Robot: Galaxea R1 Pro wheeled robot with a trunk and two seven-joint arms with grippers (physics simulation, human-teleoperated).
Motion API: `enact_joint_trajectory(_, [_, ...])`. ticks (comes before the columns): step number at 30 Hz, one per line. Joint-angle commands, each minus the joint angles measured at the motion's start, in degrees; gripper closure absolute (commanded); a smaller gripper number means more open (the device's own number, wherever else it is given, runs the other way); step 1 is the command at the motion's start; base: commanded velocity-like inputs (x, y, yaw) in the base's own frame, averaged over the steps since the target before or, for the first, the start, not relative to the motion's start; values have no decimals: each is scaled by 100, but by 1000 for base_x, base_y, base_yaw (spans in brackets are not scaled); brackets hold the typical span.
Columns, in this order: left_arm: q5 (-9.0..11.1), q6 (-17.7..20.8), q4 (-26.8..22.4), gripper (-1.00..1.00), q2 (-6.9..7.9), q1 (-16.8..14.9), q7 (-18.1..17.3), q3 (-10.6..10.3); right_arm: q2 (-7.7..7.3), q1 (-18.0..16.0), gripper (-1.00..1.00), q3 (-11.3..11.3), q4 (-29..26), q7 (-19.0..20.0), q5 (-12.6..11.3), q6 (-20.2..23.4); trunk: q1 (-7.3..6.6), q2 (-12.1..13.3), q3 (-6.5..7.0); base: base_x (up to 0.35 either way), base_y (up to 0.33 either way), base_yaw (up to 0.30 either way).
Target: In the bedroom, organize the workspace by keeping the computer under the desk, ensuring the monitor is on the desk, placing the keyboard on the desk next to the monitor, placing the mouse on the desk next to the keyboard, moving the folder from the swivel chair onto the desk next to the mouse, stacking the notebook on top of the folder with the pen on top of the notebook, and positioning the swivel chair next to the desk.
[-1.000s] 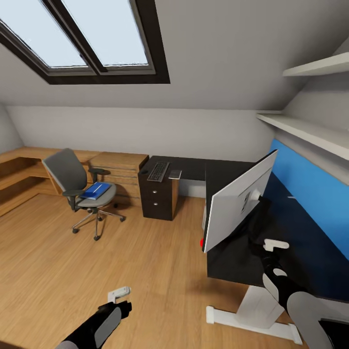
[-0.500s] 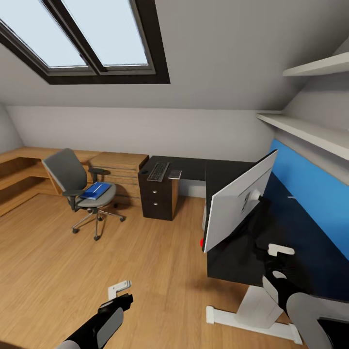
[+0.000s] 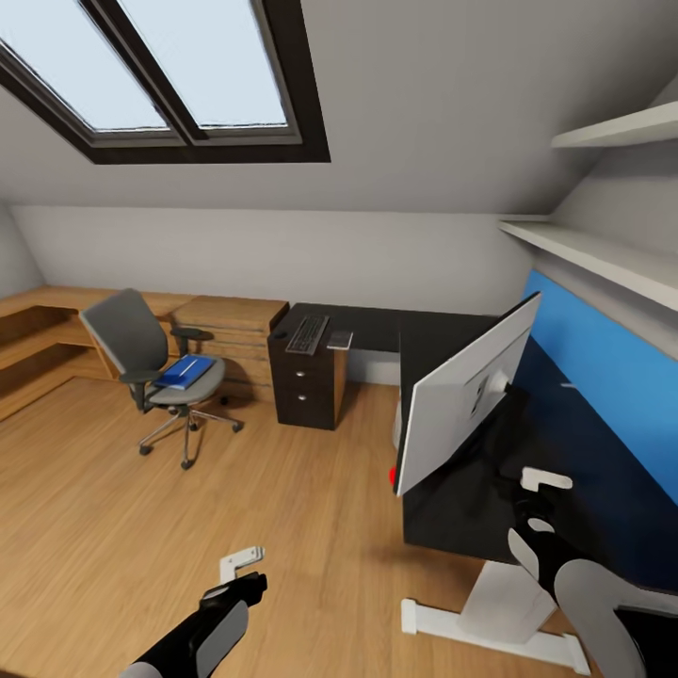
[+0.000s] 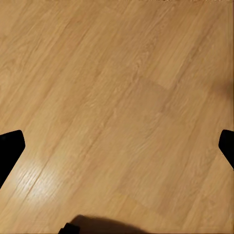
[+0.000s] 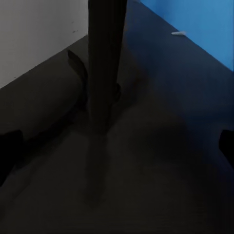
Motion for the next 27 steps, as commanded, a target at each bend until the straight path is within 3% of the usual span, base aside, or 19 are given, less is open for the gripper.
enact_joint_trajectory(1, [10, 28, -10, -100, 2, -6, 44, -37, 1, -6, -100, -15, 15, 18, -31, -83, 6, -12, -12, 202, 0, 0])
enact_joint_trajectory(7, [16, 41, 4, -100, -70, -6, 50, -204, -6, -7, -100, -9, 184, 55, -7, -409, 6, -12, -12, 73, 0, 0])
enact_joint_trajectory(27, [17, 41, 77, -100, -139, -6, 54, -228, -16, -7, -100, -6, 190, 59, 5, -523, 6, -12, -12, 105, 0, 0])
